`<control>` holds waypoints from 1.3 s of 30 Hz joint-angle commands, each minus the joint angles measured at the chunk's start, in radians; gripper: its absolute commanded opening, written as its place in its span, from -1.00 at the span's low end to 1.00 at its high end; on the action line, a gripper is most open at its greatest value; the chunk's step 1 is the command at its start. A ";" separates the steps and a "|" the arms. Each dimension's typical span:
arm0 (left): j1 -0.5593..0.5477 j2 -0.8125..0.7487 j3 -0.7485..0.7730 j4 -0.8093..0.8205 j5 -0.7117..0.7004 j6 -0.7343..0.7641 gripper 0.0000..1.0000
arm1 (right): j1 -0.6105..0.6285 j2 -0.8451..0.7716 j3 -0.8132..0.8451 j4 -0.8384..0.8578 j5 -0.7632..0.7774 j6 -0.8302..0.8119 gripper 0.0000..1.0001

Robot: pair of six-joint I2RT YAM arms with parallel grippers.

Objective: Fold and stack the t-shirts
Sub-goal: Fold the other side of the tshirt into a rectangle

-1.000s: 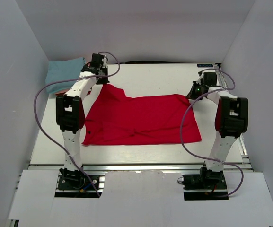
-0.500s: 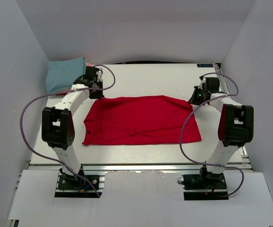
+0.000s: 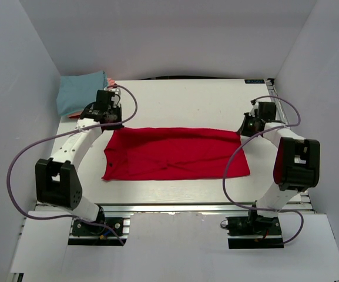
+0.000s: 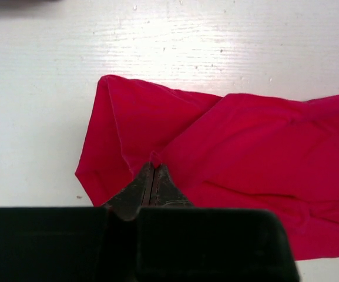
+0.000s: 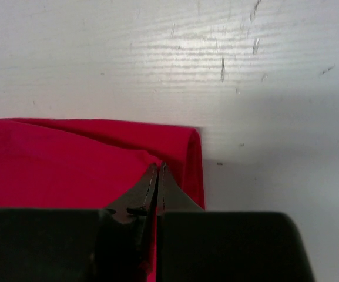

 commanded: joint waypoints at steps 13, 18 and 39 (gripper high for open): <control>0.000 -0.245 -0.249 -0.025 0.013 -0.043 -1.00 | -0.009 -0.161 -0.103 -0.009 0.039 -0.031 -1.00; 0.000 -0.296 -0.329 -0.005 0.024 -0.078 -1.00 | -0.009 -0.202 -0.155 0.007 0.045 -0.031 -1.00; 0.000 -0.330 -0.398 0.015 0.056 -0.094 -1.00 | -0.007 -0.271 -0.296 0.015 0.027 -0.030 -0.49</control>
